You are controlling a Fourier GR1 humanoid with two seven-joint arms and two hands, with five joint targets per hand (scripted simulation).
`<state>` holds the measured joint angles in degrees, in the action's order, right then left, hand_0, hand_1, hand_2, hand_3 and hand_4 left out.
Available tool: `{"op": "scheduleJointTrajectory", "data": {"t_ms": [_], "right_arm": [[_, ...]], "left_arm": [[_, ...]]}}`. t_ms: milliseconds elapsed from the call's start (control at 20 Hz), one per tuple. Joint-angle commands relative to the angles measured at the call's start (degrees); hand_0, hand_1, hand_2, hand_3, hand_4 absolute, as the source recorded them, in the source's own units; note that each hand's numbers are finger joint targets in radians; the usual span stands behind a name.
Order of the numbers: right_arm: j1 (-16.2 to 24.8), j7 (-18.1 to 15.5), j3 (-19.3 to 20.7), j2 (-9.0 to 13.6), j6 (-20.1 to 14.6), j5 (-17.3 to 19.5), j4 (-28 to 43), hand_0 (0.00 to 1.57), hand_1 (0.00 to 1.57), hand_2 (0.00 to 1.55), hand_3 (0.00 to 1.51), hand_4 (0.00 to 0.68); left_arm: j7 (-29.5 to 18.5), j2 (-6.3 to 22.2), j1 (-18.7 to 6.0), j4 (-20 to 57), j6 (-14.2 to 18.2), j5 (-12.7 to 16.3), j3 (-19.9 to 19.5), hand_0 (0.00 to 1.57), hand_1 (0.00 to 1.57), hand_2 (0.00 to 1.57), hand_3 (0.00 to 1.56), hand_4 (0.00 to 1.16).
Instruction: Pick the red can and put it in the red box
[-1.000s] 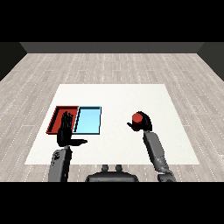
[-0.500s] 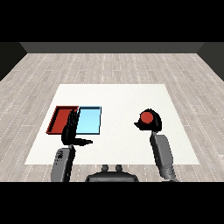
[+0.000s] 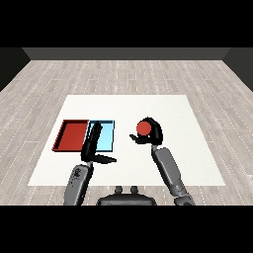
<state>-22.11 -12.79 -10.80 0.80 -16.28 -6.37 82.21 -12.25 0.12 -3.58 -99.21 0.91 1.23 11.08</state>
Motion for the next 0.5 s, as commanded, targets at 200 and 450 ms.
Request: {"op": "scheduleJointTrajectory", "data": {"t_ms": [200, 450], "right_arm": [[0.2, -0.9, -5.7, -0.8, -6.3, 0.1, 3.6, 1.42, 1.42, 1.41, 1.39, 0.627], [-0.2, -4.5, -6.8, -0.8, -5.0, -2.0, 2.6, 1.45, 1.45, 1.43, 1.40, 0.611]], "left_arm": [[6.2, -0.1, -6.9, 3.0, 3.0, -1.0, 2.1, 0.00, 0.00, 0.00, 0.00, 0.00], [1.9, -0.1, -7.3, 9.7, 6.2, -0.6, 4.8, 0.00, 0.00, 0.00, 0.00, 0.00]]}}
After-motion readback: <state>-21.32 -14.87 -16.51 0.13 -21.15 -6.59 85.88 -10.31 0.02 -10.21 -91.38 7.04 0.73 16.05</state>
